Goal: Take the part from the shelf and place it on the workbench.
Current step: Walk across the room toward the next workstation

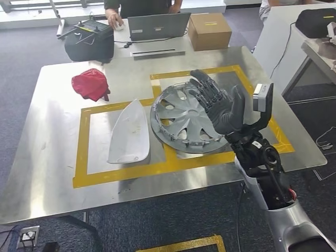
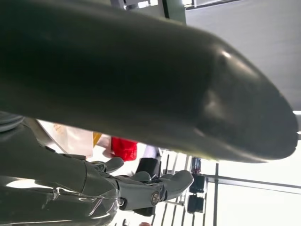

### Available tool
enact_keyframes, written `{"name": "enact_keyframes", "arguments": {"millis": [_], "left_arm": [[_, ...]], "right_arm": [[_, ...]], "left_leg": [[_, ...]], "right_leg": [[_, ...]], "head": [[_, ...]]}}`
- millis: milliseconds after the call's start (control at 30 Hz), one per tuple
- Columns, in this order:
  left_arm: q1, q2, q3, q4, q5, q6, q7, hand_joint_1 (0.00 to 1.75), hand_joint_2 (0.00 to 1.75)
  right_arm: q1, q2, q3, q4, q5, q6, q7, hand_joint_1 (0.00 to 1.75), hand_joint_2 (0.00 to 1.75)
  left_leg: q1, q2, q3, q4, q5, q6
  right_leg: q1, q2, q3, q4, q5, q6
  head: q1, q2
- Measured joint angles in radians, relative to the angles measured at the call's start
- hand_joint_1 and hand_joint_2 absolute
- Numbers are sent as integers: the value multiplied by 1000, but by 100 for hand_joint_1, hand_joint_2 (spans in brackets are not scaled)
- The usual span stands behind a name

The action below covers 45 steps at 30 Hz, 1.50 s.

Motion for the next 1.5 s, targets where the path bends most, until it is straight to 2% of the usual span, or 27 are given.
{"name": "enact_keyframes", "arguments": {"millis": [67,100,133,200,267,300,400,467,533,567,600,633,667,733,800,833,900,967,1067,1100,1133,1167,1233,1300,1367,1433,1500], "left_arm": [[1,0,0,0,0,0,0,0,0],[1,0,0,0,0,0,0,0,0],[2,0,0,0,0,0,0,0,0],[2,-1,0,0,0,0,0,0,0],[2,-1,0,0,0,0,0,0,0],[2,-1,0,0,0,0,0,0,0],[2,-1,0,0,-2,1,0,0,0],[2,-1,0,0,-3,2,0,0,0],[2,0,0,0,-3,3,0,0,0],[2,0,0,0,-3,4,0,0,0],[3,0,0,0,-3,5,0,0,0],[3,0,0,0,-3,6,0,0,0],[3,0,0,0,-3,6,0,0,0],[2,0,0,0,-3,7,0,0,0],[-1,1,0,0,-3,8,0,0,0],[-1,1,0,0,-3,8,0,0,0],[-1,1,0,0,-3,8,0,0,0],[0,0,0,0,-2,8,0,0,0],[2,0,0,0,0,8,-1,0,0],[3,0,0,0,0,8,-2,0,0],[5,0,0,0,0,8,-2,0,0],[7,0,0,0,0,8,-3,0,0],[9,0,0,0,0,8,-3,0,0],[9,0,0,0,0,8,-3,0,0],[9,-1,0,0,0,8,-4,0,0],[10,0,0,0,0,8,-4,0,0],[10,0,0,0,0,9,-4,0,0]], "right_arm": [[1,0,-2,0,0,0,0,0,0],[1,0,-3,0,0,0,1,0,0],[2,0,-3,0,0,0,1,0,0],[1,0,-4,0,0,0,1,0,0],[-1,0,-5,-2,0,0,1,0,0],[-2,0,-6,-3,0,0,0,0,0],[-4,0,-8,-6,0,2,0,0,0],[-6,0,-8,-8,0,4,1,0,0],[-8,0,-7,-9,0,5,2,0,0],[-7,0,-7,-9,0,4,3,0,0],[-6,0,-7,-10,0,4,4,0,0],[-6,0,-7,-10,0,4,4,0,0],[-5,0,-7,-10,0,4,5,0,0],[-5,0,-7,-10,0,3,5,0,0],[-6,0,-8,-11,0,3,5,0,0],[-6,0,-8,-11,0,3,5,0,0],[-4,0,-8,-11,-1,2,7,0,0],[-3,0,-8,-11,-2,0,11,0,0],[0,0,-8,-11,-2,-9,22,0,0],[2,0,-7,-10,-1,-12,27,0,0],[4,0,-7,-9,-1,-14,34,0,0],[5,0,-7,-9,0,-17,42,0,0],[5,0,-7,-8,3,-22,54,0,0],[4,0,-7,-9,9,-28,61,0,0],[4,-1,-7,-10,16,-32,64,0,0],[3,-2,-7,-11,28,-32,62,0,0],[3,-2,-6,-12,38,-32,59,0,0]], "left_leg": [[-2,1,-15,1,10,3],[-3,1,-22,2,15,3],[-4,1,-29,2,20,2],[-4,1,-37,5,28,-3],[-6,0,-42,7,36,-12],[-7,0,-44,7,41,-17],[-7,-1,-51,7,53,-36],[-6,-2,-77,54,7,-48],[-2,-2,-128,184,-90,-59],[-1,-2,-151,257,-128,-64],[0,-2,-162,307,-143,-68],[2,-2,-154,322,-136,-70],[3,-1,-126,293,-113,-70],[4,-2,-22,145,-64,-64],[1,-4,58,18,-49,-53],[-2,-5,71,-7,-51,-47],[-2,-5,64,-13,-45,-32],[1,-2,55,-16,-33,-13],[-1,1,31,-17,-15,5],[-3,2,23,-17,-9,6],[-4,2,16,-15,-4,6],[-5,2,10,-14,0,5],[-6,1,3,-10,5,1],[-8,1,-3,-7,13,-8],[-9,1,-9,-6,23,-19],[-10,1,-17,1,18,-31],[-8,0,-50,71,-38,-41]], "right_leg": [[0,-1,-43,140,-77,5],[0,-1,-46,173,-89,6],[0,-1,-28,164,-80,6],[0,-1,63,31,-22,1],[4,0,148,-111,15,-8],[7,0,166,-146,21,-12],[8,-1,155,-159,36,-27],[2,-5,138,-164,54,-44],[0,-7,114,-165,74,-52],[0,-8,101,-165,83,-53],[0,-9,88,-164,91,-52],[0,-9,77,-164,99,-51],[0,-9,68,-163,106,-48],[1,-9,55,-159,115,-42],[3,-9,48,-154,123,-32],[4,-9,45,-152,128,-26],[3,-8,41,-150,133,-14],[2,-7,22,-107,92,-4],[0,-7,-49,98,-38,7],[0,-7,-64,155,-61,9],[0,-7,-60,175,-63,9],[1,-7,-34,149,-45,8],[2,-7,63,-2,13,0],[7,-6,138,-134,44,-10],[12,-5,150,-164,47,-18],[7,-7,142,-169,58,-31],[0,-10,130,-174,72,-45]], "head": [[11,0],[14,0],[17,0],[24,0],[31,0],[32,0],[30,0],[21,0],[6,0],[0,0],[-4,0],[-7,0],[-9,0],[-13,0],[-14,0],[-14,0],[-10,0],[-5,0],[8,0],[12,0],[14,0],[18,0],[26,0],[30,0],[30,0],[29,0],[17,0]]}}
